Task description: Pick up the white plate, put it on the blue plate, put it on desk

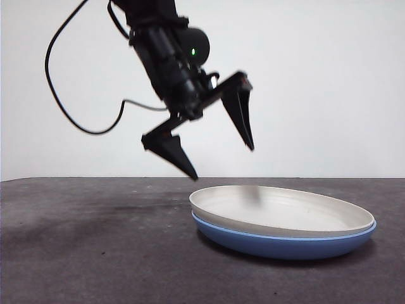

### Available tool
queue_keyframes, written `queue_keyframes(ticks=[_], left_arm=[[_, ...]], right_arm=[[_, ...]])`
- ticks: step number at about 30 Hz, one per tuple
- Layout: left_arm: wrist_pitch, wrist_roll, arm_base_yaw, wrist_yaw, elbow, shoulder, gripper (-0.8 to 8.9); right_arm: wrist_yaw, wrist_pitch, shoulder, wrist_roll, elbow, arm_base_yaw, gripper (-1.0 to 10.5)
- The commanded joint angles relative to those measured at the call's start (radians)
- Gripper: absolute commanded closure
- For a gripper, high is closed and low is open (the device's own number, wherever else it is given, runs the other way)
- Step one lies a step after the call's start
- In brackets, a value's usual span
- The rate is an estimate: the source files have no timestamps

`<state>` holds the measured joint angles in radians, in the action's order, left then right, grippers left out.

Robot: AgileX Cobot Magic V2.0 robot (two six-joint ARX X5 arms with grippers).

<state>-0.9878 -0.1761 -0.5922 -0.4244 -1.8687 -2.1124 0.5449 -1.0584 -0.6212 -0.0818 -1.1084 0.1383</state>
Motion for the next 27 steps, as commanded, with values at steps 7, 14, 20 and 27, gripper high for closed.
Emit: queue_keyframes(ticks=[7,14,20,27], left_arm=[[-0.286,0.141,0.003,-0.002,-0.259,-0.015,2.09],[-0.381,0.188,0.003,-0.002,-0.291,0.129,2.10],[-0.412,0.214,0.003,-0.002,-0.290,0.322,2.11],[-0.411,0.244,0.003,-0.002,-0.278,0.537,2.20]], right_arm=[[-0.003,0.009,-0.003,0.011,-0.020,0.003,3.6],[-0.004,0.009,-0.003,0.009,-0.020,0.003,3.6],[-0.005,0.010,-0.003,0.000,-0.020,0.003,3.6],[-0.054,0.028,-0.005,-0.019,-0.020,0.003,3.6]])
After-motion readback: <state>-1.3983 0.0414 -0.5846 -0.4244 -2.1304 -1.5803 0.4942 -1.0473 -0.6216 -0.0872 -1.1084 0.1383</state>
